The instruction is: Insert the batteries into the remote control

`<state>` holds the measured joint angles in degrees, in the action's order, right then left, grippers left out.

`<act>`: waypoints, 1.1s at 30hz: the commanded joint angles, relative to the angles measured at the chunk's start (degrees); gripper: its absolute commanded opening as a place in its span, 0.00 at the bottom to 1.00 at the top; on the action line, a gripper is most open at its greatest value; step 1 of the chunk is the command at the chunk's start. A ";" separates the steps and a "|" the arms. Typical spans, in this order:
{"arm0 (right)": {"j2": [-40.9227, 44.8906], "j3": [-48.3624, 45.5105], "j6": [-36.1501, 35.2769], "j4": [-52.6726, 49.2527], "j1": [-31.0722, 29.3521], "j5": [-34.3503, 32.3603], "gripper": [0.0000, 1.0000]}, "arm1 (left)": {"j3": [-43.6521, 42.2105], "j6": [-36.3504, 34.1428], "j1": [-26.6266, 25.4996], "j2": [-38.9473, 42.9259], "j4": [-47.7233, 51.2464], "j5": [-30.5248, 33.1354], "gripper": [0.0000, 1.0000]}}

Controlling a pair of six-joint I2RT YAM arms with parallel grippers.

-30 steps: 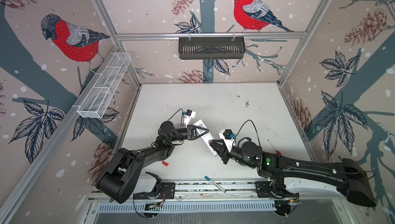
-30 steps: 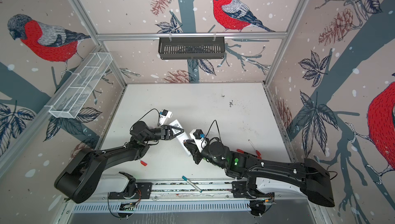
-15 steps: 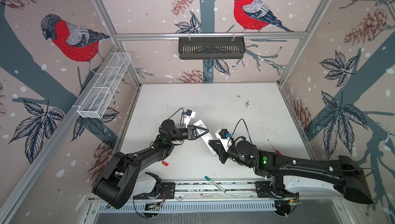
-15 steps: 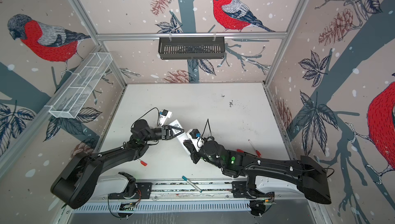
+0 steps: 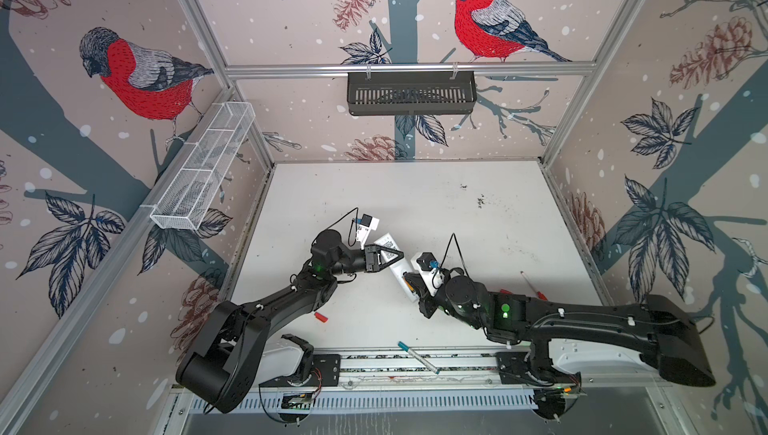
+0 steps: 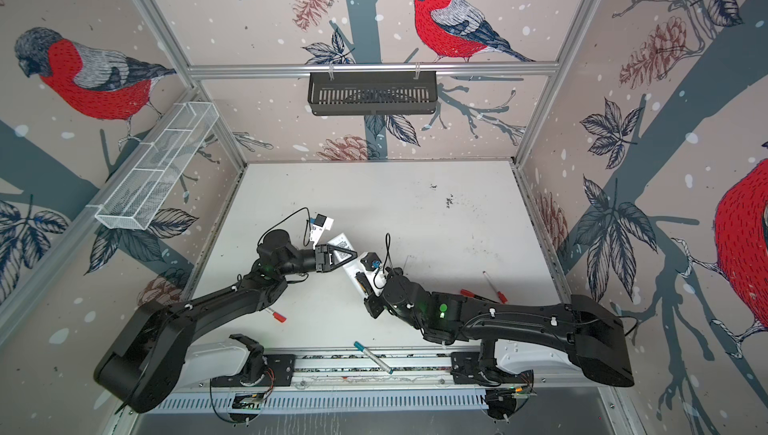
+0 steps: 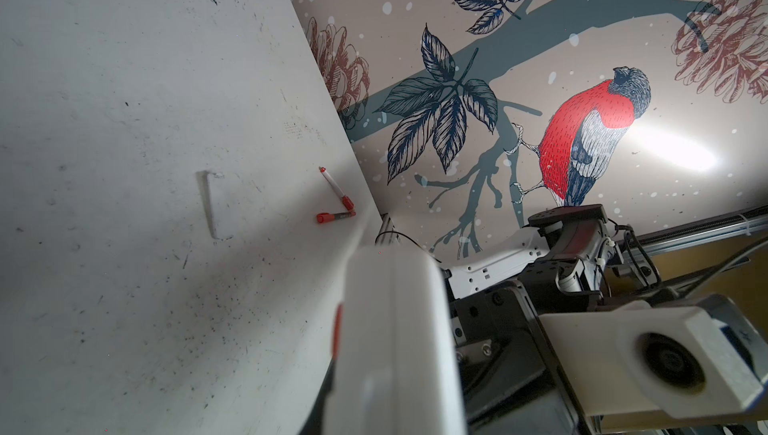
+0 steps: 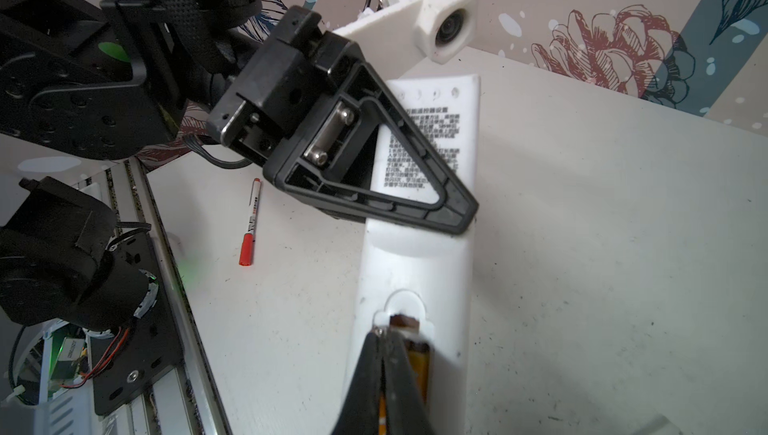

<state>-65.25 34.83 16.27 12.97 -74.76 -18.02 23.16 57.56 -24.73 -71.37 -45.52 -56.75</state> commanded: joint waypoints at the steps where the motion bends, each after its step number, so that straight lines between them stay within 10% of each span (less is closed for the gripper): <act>1: -1.31 0.50 -0.28 -5.39 -0.48 -0.16 0.08 | 0.92 0.97 0.22 0.74 -4.45 -1.96 0.00; 33: 3.76 0.97 -1.09 -3.75 1.45 0.79 0.30 | 1.71 -3.60 2.21 2.82 2.50 -1.02 0.00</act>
<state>-61.30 35.05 16.23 8.05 -73.65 -17.89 24.36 55.09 -22.55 -68.60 -42.57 -56.84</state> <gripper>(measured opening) 0.302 0.207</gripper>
